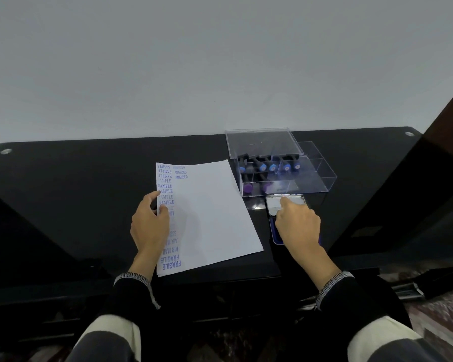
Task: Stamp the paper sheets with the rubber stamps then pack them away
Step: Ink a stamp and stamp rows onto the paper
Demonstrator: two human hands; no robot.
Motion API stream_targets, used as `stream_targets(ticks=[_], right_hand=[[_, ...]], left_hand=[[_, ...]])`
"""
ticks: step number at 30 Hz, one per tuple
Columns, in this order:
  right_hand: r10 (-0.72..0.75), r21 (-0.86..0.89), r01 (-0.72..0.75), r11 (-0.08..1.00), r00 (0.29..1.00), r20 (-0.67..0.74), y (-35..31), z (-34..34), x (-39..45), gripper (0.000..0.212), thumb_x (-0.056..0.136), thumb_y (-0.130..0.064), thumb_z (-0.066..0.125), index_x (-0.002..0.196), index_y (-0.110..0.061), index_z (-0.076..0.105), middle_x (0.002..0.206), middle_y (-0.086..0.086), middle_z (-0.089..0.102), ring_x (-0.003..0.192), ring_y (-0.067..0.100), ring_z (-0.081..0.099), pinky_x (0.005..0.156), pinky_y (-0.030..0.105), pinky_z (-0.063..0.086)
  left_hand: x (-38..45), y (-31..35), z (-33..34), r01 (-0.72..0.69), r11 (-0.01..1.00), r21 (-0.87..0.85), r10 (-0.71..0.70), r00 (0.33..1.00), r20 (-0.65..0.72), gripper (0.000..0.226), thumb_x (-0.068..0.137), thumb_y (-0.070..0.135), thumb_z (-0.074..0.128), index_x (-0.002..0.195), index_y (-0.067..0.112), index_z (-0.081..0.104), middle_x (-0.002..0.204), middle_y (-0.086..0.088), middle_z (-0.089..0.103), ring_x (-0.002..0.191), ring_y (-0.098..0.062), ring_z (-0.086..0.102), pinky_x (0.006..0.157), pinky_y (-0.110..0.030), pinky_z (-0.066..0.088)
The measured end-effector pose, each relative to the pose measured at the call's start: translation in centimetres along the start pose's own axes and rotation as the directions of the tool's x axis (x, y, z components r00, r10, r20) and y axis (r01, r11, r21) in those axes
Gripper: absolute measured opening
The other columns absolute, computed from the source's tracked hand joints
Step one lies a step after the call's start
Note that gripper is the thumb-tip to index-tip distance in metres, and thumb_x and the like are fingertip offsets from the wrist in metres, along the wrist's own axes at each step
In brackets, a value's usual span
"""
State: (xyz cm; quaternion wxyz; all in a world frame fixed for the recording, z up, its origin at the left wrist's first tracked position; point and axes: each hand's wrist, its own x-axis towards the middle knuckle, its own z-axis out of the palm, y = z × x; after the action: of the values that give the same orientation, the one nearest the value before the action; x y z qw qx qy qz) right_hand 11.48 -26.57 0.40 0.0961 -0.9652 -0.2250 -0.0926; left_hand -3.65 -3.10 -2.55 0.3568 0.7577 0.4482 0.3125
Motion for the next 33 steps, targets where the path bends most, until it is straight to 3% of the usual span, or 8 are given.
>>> stream_targets(ticks=[4,12,14,19,26,30,33], right_hand=[[0.005,-0.001,-0.005,1.000,1.000,-0.002,0.2,0.3,-0.3,0.012,0.090,-0.006,0.044,0.082,-0.015,0.044,0.053,-0.002,0.029,0.055,0.024,0.039,0.052,0.030,0.029],[0.005,0.068,-0.007,0.998,1.000,0.029,0.2,-0.4,1.2,0.009,0.087,-0.007,0.049,0.082,-0.012,0.054,0.080,0.006,0.057,0.077,0.028,0.057,0.059,0.031,0.036],[0.015,0.095,-0.017,0.995,1.000,0.025,0.3,-0.1,1.1,0.011,0.087,-0.008,0.050,0.078,-0.014,0.049,0.079,0.006,0.059,0.073,0.027,0.057,0.058,0.031,0.036],[0.028,0.008,-0.028,1.000,0.999,0.025,-0.2,-0.4,0.7,0.011,0.087,-0.004,0.048,0.088,-0.011,0.056,0.071,0.003,0.047,0.064,0.023,0.042,0.056,0.031,0.035],[0.025,0.028,-0.026,0.999,0.999,0.048,-0.2,-1.3,1.2,0.008,0.086,-0.008,0.049,0.085,-0.011,0.056,0.083,0.007,0.060,0.074,0.026,0.054,0.059,0.030,0.036],[0.038,0.319,-0.020,0.948,0.998,-0.052,-2.5,-1.7,0.6,0.022,0.090,-0.023,0.053,0.074,-0.010,0.044,0.066,0.001,0.052,0.063,0.022,0.053,0.054,0.031,0.039],[-0.010,0.700,-0.064,0.711,0.995,0.102,-6.2,-1.6,0.5,0.021,0.087,-0.025,0.059,0.083,-0.007,0.048,0.068,0.001,0.052,0.060,0.017,0.049,0.055,0.033,0.041]], left_hand=[[0.0,0.0,0.0,0.001,1.000,0.008,-0.001,1.000,-0.001,0.034,0.096,0.019,0.053,0.130,0.025,0.052,0.121,0.004,0.063,0.088,-0.006,0.055,0.073,-0.025,0.042],[0.1,-0.2,0.1,-0.003,1.000,0.017,0.003,1.000,-0.003,0.034,0.096,0.019,0.053,0.130,0.024,0.053,0.119,0.004,0.064,0.088,-0.007,0.057,0.068,-0.020,0.039],[0.2,-0.4,0.2,-0.007,0.999,0.033,0.007,1.000,-0.007,0.034,0.096,0.019,0.054,0.130,0.025,0.053,0.120,0.003,0.064,0.091,-0.009,0.059,0.072,-0.024,0.042],[0.3,-0.5,0.3,-0.020,0.997,0.080,0.020,1.000,-0.002,0.035,0.095,0.019,0.053,0.130,0.024,0.053,0.121,0.002,0.061,0.099,-0.017,0.061,0.079,-0.032,0.044],[0.1,-0.3,-0.2,0.000,1.000,-0.019,0.000,1.000,0.026,0.034,0.095,0.017,0.055,0.128,0.022,0.054,0.120,0.004,0.062,0.092,-0.010,0.060,0.073,-0.027,0.048],[0.5,-0.3,-0.8,0.010,0.997,-0.077,-0.002,0.996,0.094,0.033,0.094,0.010,0.057,0.125,0.020,0.057,0.119,0.004,0.062,0.093,-0.009,0.059,0.064,-0.015,0.042],[1.0,-0.4,-1.2,0.030,0.999,-0.034,-0.025,0.991,0.132,0.040,0.092,0.010,0.060,0.131,0.017,0.055,0.125,0.000,0.059,0.092,-0.011,0.061,0.068,-0.018,0.047]])
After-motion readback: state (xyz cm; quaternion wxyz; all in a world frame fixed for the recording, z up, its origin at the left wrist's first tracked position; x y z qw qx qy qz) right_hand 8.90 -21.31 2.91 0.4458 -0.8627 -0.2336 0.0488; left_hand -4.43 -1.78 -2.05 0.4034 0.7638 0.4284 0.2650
